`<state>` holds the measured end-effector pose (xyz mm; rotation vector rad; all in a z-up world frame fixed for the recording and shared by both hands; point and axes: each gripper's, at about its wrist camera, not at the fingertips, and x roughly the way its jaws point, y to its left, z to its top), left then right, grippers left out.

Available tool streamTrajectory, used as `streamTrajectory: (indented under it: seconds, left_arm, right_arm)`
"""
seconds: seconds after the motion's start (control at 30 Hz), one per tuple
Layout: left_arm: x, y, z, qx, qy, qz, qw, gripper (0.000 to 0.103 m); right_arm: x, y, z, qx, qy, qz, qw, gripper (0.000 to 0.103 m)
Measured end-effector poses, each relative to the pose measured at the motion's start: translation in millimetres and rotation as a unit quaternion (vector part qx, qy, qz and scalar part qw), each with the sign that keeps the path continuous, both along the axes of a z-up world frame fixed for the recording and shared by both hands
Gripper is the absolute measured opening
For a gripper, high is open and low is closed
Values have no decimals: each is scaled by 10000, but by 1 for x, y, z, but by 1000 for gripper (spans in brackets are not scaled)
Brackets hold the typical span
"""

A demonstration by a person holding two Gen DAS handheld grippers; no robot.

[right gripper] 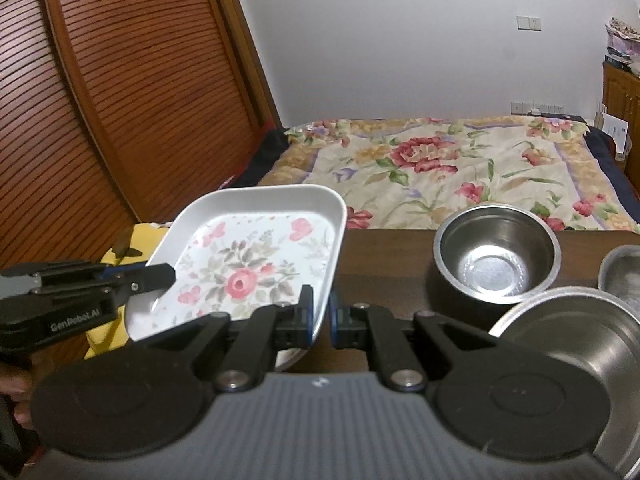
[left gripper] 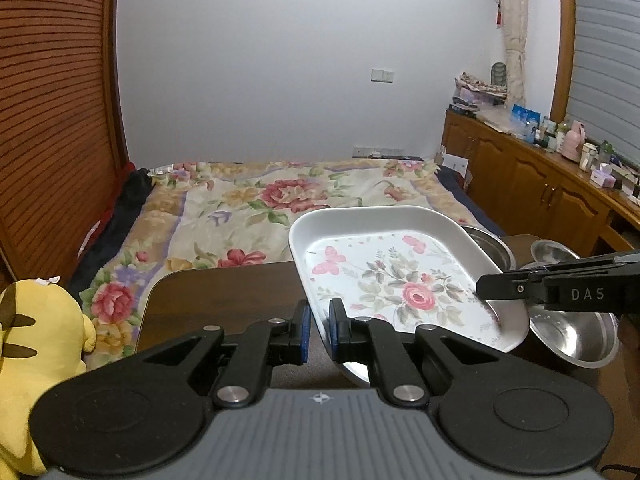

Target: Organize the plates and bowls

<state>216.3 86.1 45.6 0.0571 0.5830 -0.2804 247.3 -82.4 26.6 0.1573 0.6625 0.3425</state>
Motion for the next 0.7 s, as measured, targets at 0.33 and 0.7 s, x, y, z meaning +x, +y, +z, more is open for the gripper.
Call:
streamTrajectory:
  seconds: [0.33,0.7]
  left_arm:
    - [-25,2,13,-4,-148,-81,9999,11]
    - [-48,2,12,105,-106,-229,9996,11]
  right_arm:
    - [-21,-9,13,157,-117,134,9997,9]
    - [-49,-19,11,301,-87,263,9992,9]
